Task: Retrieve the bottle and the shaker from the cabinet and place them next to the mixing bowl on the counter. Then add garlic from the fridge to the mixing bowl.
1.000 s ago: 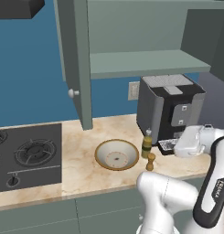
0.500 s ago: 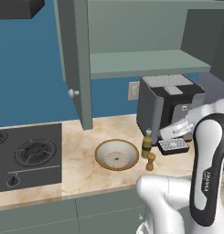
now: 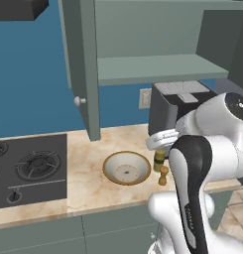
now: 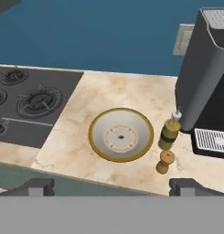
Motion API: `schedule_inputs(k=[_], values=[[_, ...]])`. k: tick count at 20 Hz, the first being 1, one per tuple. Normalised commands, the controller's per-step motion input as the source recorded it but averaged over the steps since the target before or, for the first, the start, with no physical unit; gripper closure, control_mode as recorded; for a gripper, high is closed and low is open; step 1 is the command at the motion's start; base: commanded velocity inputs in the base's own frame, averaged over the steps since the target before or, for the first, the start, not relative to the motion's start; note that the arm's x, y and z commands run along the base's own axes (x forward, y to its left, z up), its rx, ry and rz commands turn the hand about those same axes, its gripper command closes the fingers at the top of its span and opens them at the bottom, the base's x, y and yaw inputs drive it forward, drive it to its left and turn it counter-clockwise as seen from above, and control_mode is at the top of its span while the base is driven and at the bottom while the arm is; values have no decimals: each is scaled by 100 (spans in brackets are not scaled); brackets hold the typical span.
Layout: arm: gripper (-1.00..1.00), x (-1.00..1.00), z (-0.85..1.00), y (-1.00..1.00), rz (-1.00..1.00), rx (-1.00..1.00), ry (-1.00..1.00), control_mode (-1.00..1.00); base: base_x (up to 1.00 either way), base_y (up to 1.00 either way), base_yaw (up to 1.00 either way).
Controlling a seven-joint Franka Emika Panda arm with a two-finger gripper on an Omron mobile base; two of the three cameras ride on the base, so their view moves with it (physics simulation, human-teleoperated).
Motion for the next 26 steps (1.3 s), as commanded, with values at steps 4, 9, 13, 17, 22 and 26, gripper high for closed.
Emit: schedule_inputs(k=[4,9,13,17,22,26], values=[[-100,-69,59,3,-21,0,-20,-100,0,0,0],[-100,-69,48,0,-6,2,-23,-100,0,0,0],[-100,-10,13,0,0,1,-4,-100,0,0,0],[-100,0,0,0,0,0,0,-100,0,0,0],[-100,0,0,0,0,0,0,-100,0,0,0],[-100,0,0,0,0,0,0,100,-87,0,-7]])
